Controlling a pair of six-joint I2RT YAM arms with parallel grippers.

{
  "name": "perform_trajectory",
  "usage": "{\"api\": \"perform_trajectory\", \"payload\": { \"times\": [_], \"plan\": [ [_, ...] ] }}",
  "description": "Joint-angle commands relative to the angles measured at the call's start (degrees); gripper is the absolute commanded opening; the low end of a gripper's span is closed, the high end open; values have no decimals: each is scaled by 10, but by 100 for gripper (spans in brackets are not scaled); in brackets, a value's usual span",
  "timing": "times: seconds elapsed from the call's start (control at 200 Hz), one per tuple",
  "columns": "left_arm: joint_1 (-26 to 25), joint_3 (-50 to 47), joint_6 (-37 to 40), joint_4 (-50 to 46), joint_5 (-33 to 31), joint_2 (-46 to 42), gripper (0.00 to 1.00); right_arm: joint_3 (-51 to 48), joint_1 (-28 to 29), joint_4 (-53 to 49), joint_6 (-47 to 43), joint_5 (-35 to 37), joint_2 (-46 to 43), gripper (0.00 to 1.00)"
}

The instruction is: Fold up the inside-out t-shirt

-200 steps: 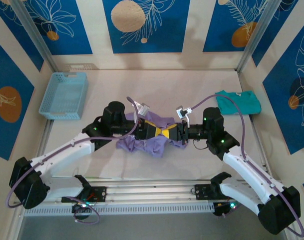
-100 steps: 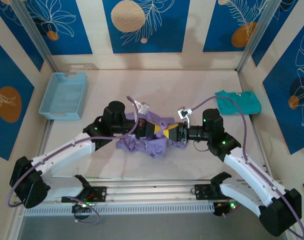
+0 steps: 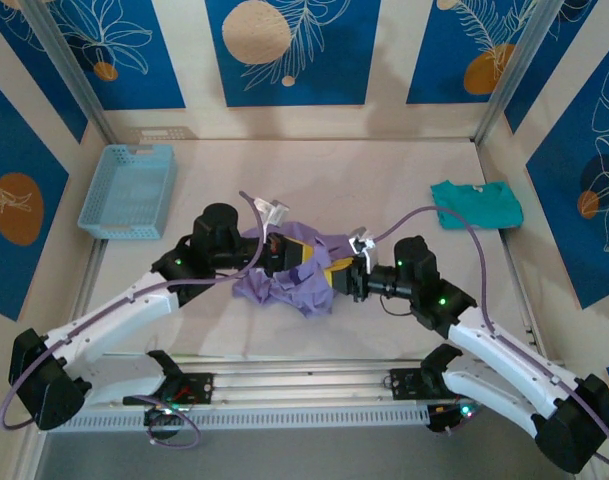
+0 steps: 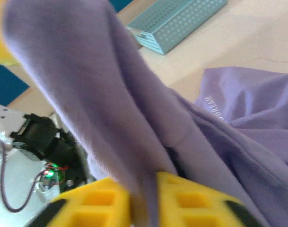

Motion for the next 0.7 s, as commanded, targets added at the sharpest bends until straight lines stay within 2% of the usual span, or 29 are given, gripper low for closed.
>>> {"api": "perform_trajectory", "payload": {
  "times": [0.0,0.09,0.24,0.305,0.39,0.475,0.555,0.695],
  "plan": [
    [-4,24,14,-30,-22,-20,0,55,3,-75,41,121,14,0],
    [-5,14,16,-28,-11,-17,0,100,7,-142,79,170,30,0],
    [-14,-6,-29,48,11,6,0,116,25,-140,74,163,47,3],
    [-15,-8,-47,64,-6,13,0,114,28,-139,53,155,46,12],
    [-16,-14,-68,74,-63,12,0,114,33,-161,17,169,30,30],
    [-18,-23,-93,86,-109,14,0,104,46,-172,-15,192,-5,38],
    [-23,-27,-109,94,-132,20,0,89,63,-170,-24,214,-43,40],
    [-32,-30,-121,109,-146,30,0,67,108,-135,-32,228,-81,38]
  ]
}}
